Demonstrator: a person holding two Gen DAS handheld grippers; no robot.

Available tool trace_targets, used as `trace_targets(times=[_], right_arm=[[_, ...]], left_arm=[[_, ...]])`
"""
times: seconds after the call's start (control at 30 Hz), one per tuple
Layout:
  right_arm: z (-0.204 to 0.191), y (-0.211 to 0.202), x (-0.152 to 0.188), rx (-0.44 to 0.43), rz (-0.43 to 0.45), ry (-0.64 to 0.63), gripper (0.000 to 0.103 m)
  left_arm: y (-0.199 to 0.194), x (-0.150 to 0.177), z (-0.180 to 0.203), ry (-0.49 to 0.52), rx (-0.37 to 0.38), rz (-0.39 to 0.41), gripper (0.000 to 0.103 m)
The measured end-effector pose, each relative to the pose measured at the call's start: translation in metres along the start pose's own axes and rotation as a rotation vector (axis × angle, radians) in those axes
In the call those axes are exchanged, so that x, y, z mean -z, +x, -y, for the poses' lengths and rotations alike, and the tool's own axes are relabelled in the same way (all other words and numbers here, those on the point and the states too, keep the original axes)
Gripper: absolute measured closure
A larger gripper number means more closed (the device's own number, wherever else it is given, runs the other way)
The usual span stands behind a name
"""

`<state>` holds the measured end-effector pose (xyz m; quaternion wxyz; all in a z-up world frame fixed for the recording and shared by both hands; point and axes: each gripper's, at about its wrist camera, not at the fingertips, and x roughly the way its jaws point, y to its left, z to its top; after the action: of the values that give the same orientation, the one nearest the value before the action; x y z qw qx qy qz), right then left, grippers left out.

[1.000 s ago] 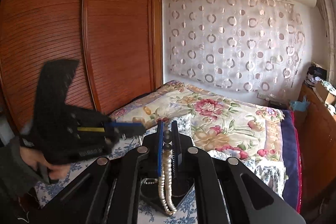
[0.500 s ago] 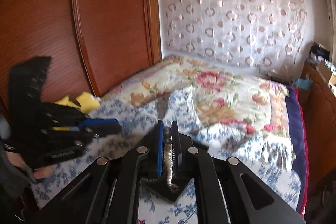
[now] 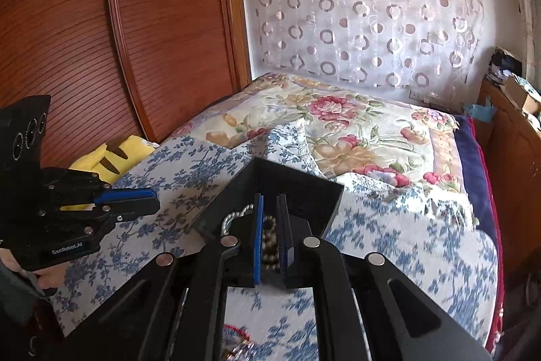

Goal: Organize jewelry
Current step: 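Carry both pearl strands over the black box and open both tools to drop them, then lower the left tool onto the dark wooden bead bracelet and close it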

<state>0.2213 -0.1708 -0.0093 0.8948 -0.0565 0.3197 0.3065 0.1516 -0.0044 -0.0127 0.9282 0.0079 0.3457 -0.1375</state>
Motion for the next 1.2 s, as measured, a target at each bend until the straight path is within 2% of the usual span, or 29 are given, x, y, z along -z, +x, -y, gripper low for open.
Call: trace_targets(times=[0.1,0.57,0.67,0.8,1.2], right_arm=[[-0.003,-0.008,0.019,0.007,0.005,0.010,0.094],[-0.014,-0.035,0.107,0.011,-0.050,0.084,0.094],[-0.021,-0.041,0.122,0.013,-0.051,0.091,0.094],[-0.028,-0.047,0.139,0.026,-0.057,0.097,0.094],[-0.029,-0.046,0.173,0.064,-0.118,0.083,0.094]], left_arm=[[-0.004,0.011,0.005,0.005,0.002,0.000,0.089],[-0.009,0.062,0.028,0.000,0.030,-0.050,0.083],[-0.008,0.075,0.032,-0.004,0.040,-0.074,0.076],[-0.008,0.087,0.041,0.011,0.045,-0.095,0.073],[0.005,0.098,0.060,0.024,0.046,-0.138,0.041]])
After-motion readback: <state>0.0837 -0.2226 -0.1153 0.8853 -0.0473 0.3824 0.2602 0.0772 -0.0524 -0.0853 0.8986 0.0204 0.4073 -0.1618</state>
